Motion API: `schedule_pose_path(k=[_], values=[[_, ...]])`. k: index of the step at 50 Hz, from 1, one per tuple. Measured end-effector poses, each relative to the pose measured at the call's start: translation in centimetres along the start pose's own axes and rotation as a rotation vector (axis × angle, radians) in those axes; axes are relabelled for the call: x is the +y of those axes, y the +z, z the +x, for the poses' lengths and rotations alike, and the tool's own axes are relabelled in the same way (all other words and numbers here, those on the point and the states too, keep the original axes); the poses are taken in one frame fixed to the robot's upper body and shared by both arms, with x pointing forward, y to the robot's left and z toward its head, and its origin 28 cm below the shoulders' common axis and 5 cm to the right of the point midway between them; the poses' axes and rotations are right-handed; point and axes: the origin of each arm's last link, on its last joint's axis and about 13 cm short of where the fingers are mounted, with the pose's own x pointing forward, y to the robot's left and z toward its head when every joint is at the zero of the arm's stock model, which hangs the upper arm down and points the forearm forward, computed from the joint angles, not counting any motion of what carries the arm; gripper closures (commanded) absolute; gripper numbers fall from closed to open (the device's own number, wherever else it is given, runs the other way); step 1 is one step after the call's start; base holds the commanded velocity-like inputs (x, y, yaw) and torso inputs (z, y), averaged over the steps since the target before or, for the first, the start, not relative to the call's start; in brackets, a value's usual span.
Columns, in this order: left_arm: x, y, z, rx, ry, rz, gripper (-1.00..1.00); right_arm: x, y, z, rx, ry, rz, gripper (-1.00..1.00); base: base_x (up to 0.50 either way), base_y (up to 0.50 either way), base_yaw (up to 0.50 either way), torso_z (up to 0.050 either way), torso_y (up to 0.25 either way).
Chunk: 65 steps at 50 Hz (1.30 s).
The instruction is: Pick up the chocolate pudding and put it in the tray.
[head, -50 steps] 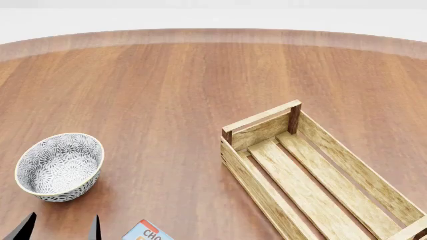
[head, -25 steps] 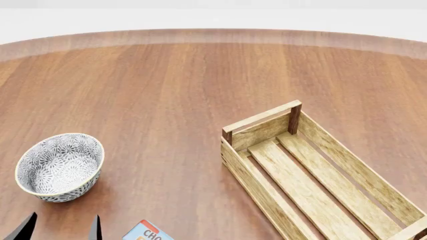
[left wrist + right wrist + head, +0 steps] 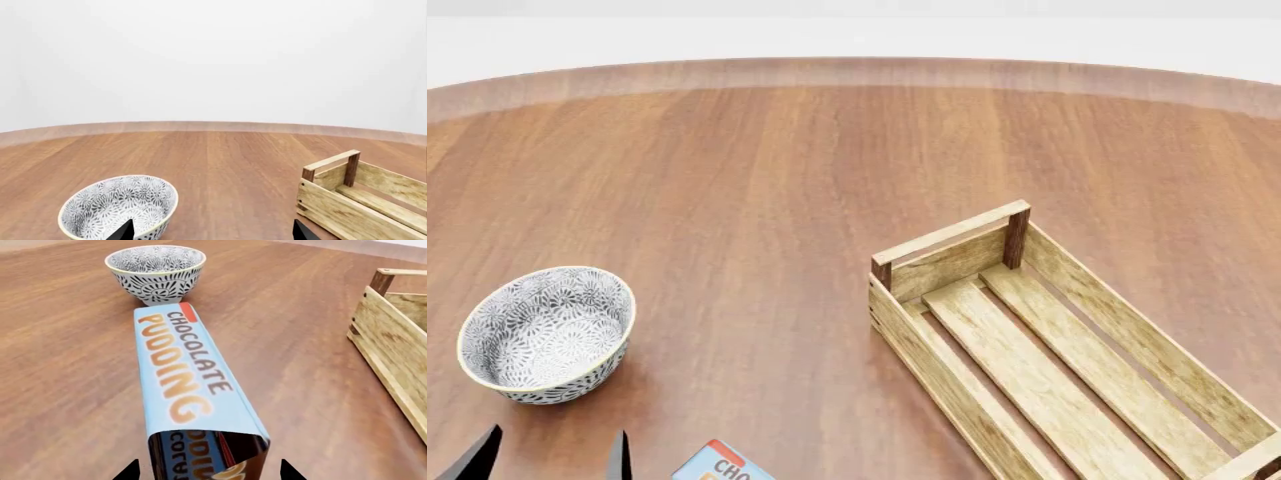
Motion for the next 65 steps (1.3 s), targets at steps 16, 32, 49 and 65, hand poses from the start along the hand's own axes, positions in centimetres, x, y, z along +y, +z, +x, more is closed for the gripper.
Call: schedule_pose_path(k=[16, 32, 49, 65], values=[[0.0, 0.0, 0.1, -0.001, 0.001, 0.0, -1.0, 0.0, 0.4, 0.2, -0.009, 0.002, -0.004, 1.0, 0.0, 0.0, 0.0, 0.0, 0.0], [0.0, 0.0, 0.1, -0.002, 0.0, 0.0, -1.0, 0.1, 0.5, 0.0, -0.023, -0.002, 0.012, 1.0, 0.0, 0.0, 0.0, 0.0, 0.001], [0.0, 0.0, 0.1, -0.003, 0.004, -0.001, -1.0, -1.5, 2.8, -0.2, -0.127, -0.122, 0.031, 1.0, 0.0, 0.0, 0.0, 0.0, 0.0], [0.1, 0.1, 0.1, -0.003, 0.007, -0.004, -1.0, -3.3, 5.2, -0.1, -0.21, -0.254, 0.046, 1.0, 0.0, 0.0, 0.0, 0.0, 0.0]])
